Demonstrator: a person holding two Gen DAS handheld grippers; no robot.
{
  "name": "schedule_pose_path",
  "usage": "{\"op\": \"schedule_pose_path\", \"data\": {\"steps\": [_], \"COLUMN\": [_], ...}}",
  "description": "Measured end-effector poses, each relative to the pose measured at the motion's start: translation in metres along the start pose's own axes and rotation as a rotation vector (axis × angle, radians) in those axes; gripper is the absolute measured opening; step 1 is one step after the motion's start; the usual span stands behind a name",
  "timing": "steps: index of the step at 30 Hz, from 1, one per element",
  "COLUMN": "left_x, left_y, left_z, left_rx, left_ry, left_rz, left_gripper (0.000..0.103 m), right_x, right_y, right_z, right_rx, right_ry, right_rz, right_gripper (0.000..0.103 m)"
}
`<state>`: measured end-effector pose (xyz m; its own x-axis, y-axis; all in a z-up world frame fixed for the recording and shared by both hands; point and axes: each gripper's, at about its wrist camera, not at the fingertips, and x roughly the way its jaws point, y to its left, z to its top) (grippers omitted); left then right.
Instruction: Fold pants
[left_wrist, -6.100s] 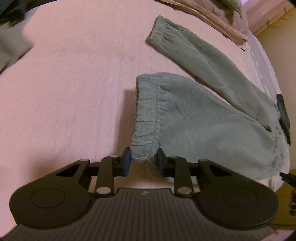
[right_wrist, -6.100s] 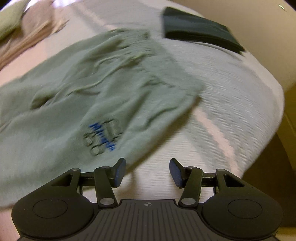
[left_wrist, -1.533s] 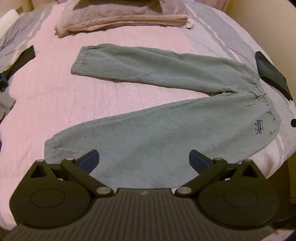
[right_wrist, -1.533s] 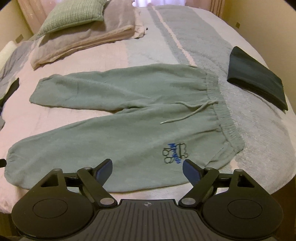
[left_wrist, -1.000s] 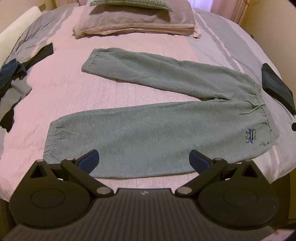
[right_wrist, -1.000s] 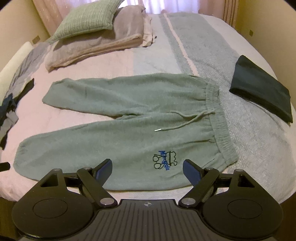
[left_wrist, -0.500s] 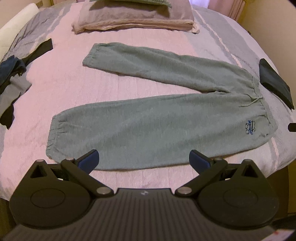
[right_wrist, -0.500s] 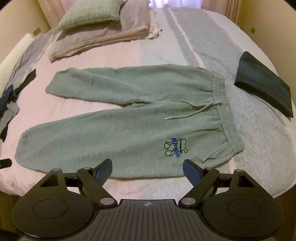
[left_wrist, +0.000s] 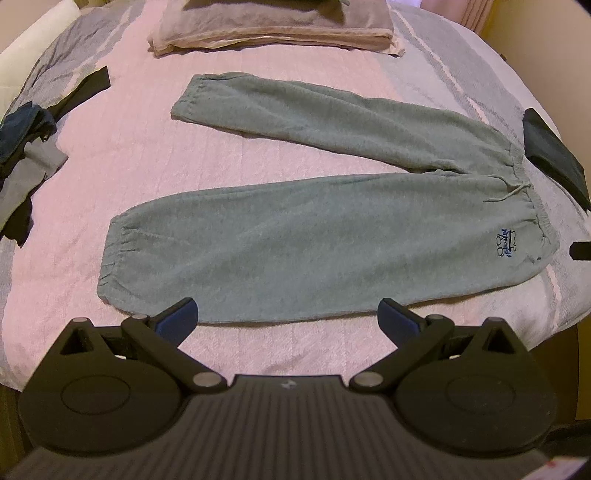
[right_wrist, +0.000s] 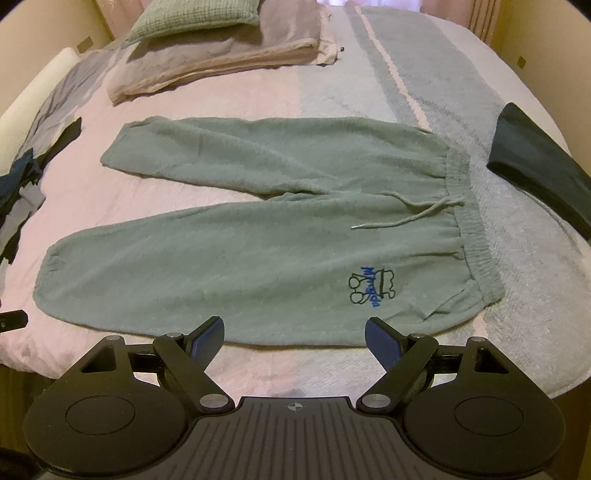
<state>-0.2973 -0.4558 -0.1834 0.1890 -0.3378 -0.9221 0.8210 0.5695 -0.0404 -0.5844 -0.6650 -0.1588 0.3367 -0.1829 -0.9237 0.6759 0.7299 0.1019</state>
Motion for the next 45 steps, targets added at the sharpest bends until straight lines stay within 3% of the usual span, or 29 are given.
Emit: {"op": "schedule_pose_path", "data": {"steps": [19, 36, 40, 45], "left_x": [0.007, 0.034, 0.045, 0.059], "left_y": [0.006, 0.023, 0.024, 0.023], "left_z": [0.006, 0.033, 0.050, 0.094], "left_rx": [0.008, 0.163, 0.216, 0.246], "left_ry": [0.007, 0.004, -0.008, -0.035], "left_rz": [-0.013, -0.059, -0.052, -0.035], "left_gripper": [0.102, 0.102, 0.102, 0.102], "right_x": [0.002, -0.010, -0.015, -0.009], "right_y": [-0.002, -0.017, -0.023, -0.052], "right_z": [0.002, -0.023, -0.015, 0.020], "right_rx": [0.031, 0.122, 0.075, 0.005], "right_ry": [0.005, -0.009, -0.040, -0.049], "right_rz": [-0.039, -0.148, -0.157, -0.175], "right_gripper": [0.081, 0.081, 0.081, 0.081]}}
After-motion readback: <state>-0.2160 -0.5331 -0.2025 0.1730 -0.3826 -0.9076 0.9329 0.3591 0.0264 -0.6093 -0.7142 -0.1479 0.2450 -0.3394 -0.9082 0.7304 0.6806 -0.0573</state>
